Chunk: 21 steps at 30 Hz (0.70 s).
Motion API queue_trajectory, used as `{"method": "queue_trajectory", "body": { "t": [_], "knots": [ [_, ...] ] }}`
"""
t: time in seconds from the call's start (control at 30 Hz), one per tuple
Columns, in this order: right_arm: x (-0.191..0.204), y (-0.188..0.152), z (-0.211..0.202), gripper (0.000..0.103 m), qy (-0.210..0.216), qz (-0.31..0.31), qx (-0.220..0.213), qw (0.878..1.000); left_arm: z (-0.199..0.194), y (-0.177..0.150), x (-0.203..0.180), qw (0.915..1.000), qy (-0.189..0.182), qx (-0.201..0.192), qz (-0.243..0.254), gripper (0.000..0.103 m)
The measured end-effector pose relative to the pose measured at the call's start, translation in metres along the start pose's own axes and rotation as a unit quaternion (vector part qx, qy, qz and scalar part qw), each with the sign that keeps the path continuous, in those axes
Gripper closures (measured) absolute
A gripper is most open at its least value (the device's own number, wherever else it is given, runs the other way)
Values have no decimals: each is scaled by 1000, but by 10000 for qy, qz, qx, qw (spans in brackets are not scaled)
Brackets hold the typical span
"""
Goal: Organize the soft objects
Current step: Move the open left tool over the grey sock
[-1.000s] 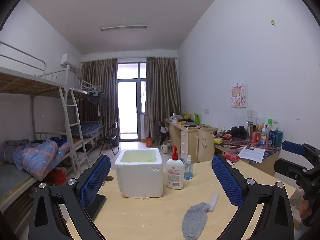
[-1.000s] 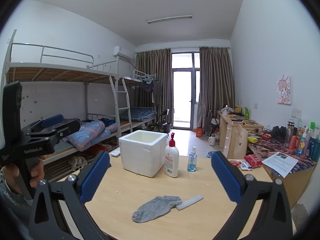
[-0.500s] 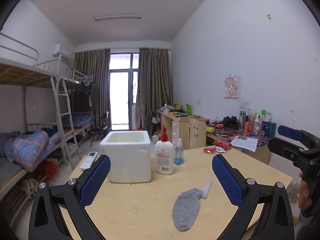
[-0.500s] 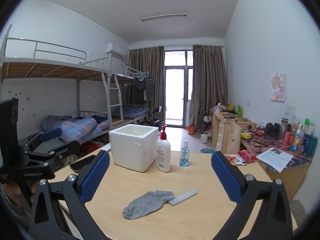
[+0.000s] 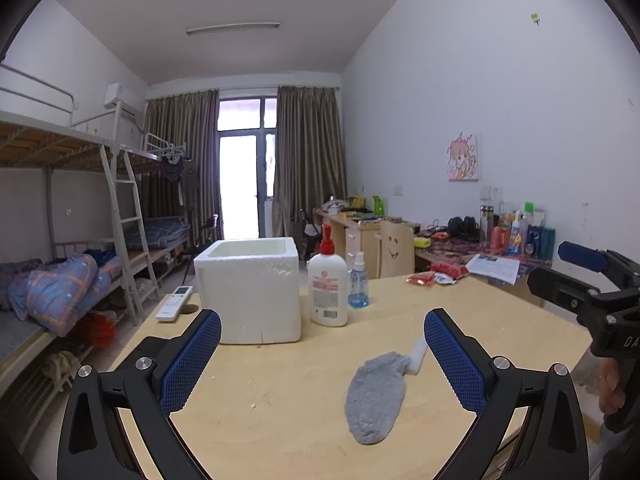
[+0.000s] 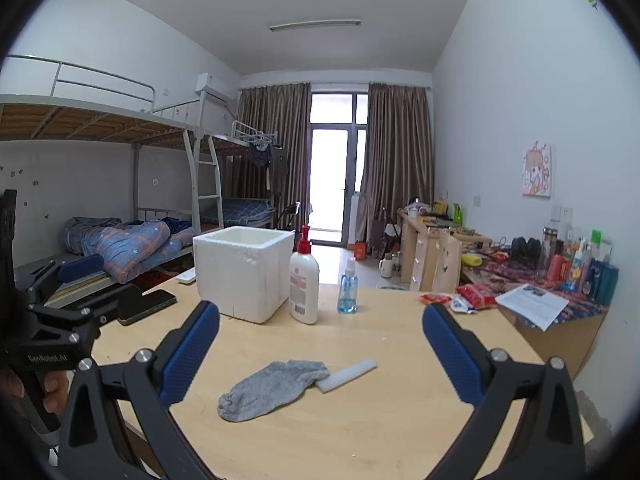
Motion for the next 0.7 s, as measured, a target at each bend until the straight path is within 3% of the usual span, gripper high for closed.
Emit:
{"method": "queue_trajectory", "body": {
  "t": [0.5, 0.7],
  "knots": [
    [-10, -22, 16, 0, 41, 209, 259, 9994, 14, -21, -16, 9994, -27, 188, 303, 1],
    [-20, -28, 26, 0, 23, 327, 395, 9987, 25, -29, -24, 9978, -313, 480, 319, 1]
  ]
}}
Point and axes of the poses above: each gripper's, at about its wrist camera, not at the fingertips, and z roughly the way its jaws point, x to its left, y to its top, the point moved 5 cm from there along z, roughly the way its jaws point, and after that the axes turned 9 degrees about y, right-handed, at the moved point
